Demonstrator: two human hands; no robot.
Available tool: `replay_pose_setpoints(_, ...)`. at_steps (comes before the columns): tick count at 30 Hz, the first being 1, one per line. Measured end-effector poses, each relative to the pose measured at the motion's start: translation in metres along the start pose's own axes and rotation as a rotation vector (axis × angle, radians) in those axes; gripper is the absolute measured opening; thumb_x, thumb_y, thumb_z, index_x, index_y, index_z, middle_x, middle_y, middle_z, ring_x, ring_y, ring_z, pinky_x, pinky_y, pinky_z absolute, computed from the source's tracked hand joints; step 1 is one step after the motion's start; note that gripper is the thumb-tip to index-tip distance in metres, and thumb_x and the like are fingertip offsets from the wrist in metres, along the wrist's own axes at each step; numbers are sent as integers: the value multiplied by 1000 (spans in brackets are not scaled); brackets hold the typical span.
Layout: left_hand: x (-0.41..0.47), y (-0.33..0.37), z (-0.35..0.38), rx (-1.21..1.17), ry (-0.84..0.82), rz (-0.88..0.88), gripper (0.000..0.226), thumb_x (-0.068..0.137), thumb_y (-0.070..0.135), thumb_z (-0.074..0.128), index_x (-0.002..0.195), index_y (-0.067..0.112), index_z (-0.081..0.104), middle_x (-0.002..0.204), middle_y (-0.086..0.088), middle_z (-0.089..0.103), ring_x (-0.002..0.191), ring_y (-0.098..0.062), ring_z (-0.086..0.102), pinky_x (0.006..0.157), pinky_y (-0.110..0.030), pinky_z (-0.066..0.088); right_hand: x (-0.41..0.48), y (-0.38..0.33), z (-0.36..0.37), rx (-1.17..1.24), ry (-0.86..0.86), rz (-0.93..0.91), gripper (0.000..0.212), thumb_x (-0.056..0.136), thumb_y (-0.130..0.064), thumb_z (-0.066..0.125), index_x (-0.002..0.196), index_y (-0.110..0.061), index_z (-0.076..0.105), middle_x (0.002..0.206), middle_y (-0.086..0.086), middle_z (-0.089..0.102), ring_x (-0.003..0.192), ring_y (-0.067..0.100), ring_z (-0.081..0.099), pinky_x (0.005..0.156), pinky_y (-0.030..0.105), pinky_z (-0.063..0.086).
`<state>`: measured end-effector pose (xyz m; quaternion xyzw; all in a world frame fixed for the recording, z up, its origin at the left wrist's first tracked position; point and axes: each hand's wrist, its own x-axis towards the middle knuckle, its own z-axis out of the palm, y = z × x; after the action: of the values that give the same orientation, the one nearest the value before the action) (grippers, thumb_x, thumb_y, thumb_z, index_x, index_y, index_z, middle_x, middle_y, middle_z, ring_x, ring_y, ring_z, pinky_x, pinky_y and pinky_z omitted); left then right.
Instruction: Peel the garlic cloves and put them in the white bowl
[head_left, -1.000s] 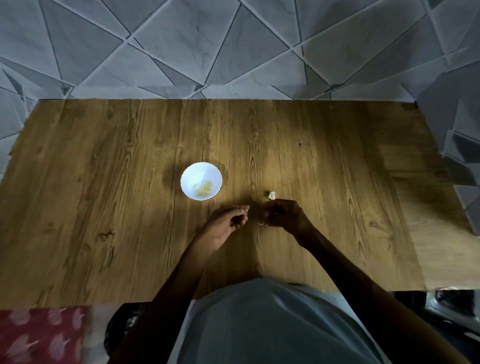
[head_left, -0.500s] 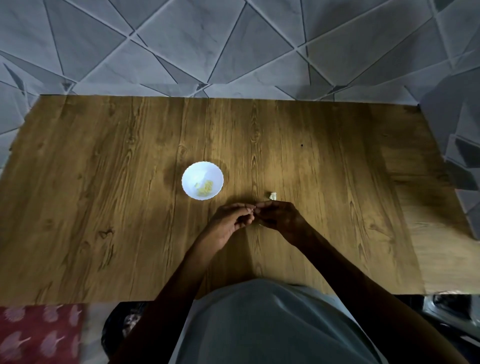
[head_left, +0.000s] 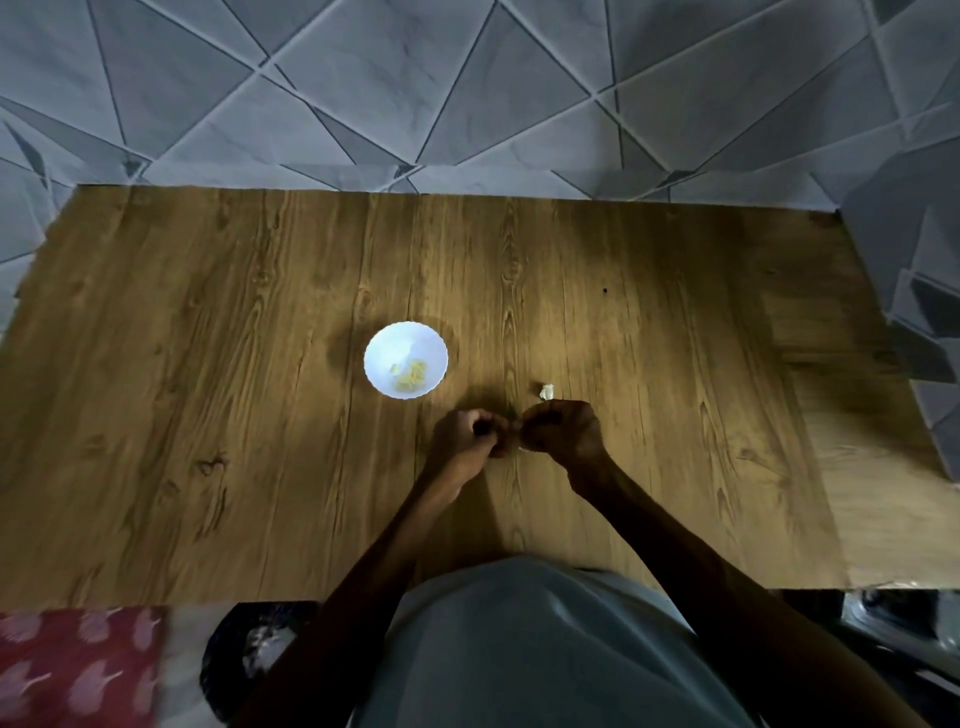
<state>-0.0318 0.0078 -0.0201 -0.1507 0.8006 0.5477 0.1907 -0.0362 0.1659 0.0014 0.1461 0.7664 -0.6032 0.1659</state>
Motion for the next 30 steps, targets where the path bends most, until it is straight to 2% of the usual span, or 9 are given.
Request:
replay_pose_setpoints(3,-3,-1,0,234,69,58,17,90,12,64,106,12,72,98,3,68,90,-9,61,77,-19,48,1,-1,6,-255,134,-176,29,82,-3,75,68,-27,67,66,-12,67,60,-3,66,55,12,51)
replay_pose_setpoints(5,-4,-6,-1,265,84,58,15,91,13,63,103,11,72,96,1,70,88,-11,63,73,-19,47,5,-2,5,-321,171,-230,35,81,-5,77,66,-34,62,65,-17,65,59,-5,64,54,11,51)
replay_pose_setpoints(9,-6,-19,-6,360,87,69,24,91,22,64,108,8,72,106,-9,73,99,-25,67,91,-35,51,20,-3,9,-364,75,-251,15,81,-7,76,76,-19,69,73,-9,70,68,2,69,63,22,58)
replay_pose_setpoints(12,-10,-22,-5,358,84,118,23,92,21,64,109,8,73,111,-10,72,105,-25,65,97,-33,48,34,-7,24,-404,29,-239,12,82,-2,73,79,-14,70,72,-8,70,66,-1,67,63,21,55)
replay_pose_setpoints(20,-12,-25,-11,257,122,118,7,75,17,78,81,16,74,82,2,74,77,-12,67,80,-28,53,48,-9,46,-466,-13,-291,19,76,3,70,71,-15,69,69,-6,70,64,10,67,60,32,57)
replay_pose_setpoints(23,-13,-27,-13,264,151,154,9,82,11,67,85,17,74,85,3,74,79,-8,64,78,-21,48,47,-5,34,-479,-12,-336,20,84,5,65,85,-14,73,85,-2,73,74,8,67,68,23,55)
replay_pose_setpoints(26,-9,-30,-15,223,160,132,25,89,2,54,93,16,73,90,2,74,82,-8,65,83,-21,49,35,6,13,-729,-2,-461,28,90,5,58,110,-9,71,110,6,71,96,17,68,79,26,56)
replay_pose_setpoints(28,-6,-32,-18,140,158,84,31,92,-2,48,94,19,71,89,4,73,82,-8,68,86,-27,54,23,21,4,-967,42,-526,38,83,9,63,118,-8,66,121,11,65,104,25,64,76,31,58)
replay_pose_setpoints(30,-7,-33,-22,88,172,88,34,90,-3,49,92,24,69,88,8,72,82,-7,68,84,-29,56,11,34,3,-1107,76,-559,46,73,11,71,117,-1,64,121,19,60,97,33,61,64,35,57)
